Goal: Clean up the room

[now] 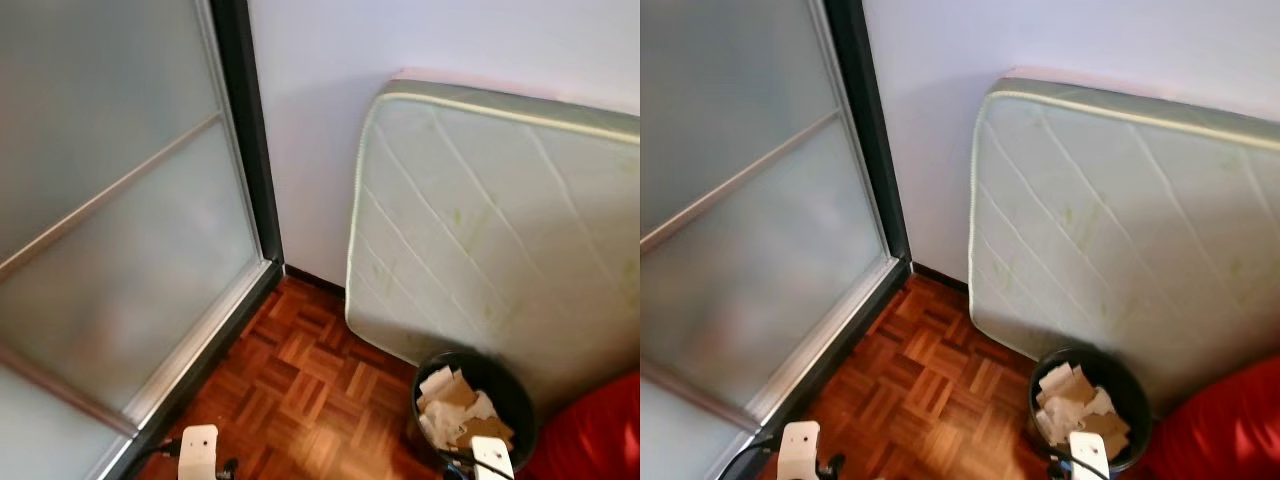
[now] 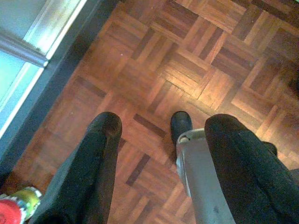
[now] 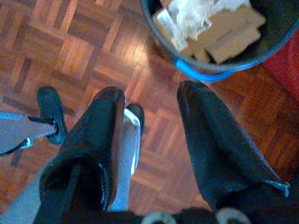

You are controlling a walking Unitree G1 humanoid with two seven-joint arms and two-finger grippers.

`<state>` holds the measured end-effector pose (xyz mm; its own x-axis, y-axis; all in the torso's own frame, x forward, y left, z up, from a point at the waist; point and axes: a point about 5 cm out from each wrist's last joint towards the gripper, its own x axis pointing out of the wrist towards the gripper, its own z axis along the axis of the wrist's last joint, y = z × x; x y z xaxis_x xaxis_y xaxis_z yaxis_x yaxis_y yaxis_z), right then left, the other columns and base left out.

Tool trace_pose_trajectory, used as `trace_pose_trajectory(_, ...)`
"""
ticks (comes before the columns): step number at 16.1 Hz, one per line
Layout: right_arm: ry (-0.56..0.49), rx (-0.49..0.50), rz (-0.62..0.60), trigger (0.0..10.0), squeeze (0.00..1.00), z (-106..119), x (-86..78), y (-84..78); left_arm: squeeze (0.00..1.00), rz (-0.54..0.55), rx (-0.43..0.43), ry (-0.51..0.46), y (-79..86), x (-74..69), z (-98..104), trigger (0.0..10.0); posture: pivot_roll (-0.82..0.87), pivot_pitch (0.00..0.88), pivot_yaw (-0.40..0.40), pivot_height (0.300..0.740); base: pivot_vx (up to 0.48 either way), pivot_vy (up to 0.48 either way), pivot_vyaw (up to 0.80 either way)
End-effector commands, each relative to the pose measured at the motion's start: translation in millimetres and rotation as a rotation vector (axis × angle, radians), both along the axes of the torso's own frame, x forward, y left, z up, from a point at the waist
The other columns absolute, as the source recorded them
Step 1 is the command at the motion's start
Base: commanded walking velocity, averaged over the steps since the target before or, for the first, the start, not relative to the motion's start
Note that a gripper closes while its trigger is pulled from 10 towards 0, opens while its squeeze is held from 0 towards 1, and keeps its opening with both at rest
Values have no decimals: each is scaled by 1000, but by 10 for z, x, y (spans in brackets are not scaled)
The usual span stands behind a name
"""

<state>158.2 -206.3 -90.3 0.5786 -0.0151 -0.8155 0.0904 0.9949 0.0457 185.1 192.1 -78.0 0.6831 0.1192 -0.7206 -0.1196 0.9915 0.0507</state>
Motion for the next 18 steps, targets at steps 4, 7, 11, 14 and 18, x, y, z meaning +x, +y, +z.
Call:
trace_pose_trajectory(4,21,-1,-11,10000,0,-25,-69,-22,0,10,-8,59,11,-133,-73,10000,-140,64,17,732,-134,0,0)
trace_pose_trajectory(7,20,1,-11,10000,0,-25,-70,-20,0,10,-7,66,15,-149,-80,10000,-141,69,17,732,0,0,0)
trace_pose_trajectory(11,16,-1,-21,10000,0,-20,-56,-25,0,16,-9,83,34,-179,-95,10000,-135,87,13,732,0,0,0)
trace_pose_trajectory(14,21,-2,-27,10000,0,-21,-56,-27,0,22,-9,88,49,-181,-96,10000,-134,92,12,732,0,0,-242)
trace_pose_trajectory(18,23,-3,-21,10000,0,-15,-36,-25,0,23,-16,96,51,-167,-94,10000,-133,91,12,732,0,0,-778)
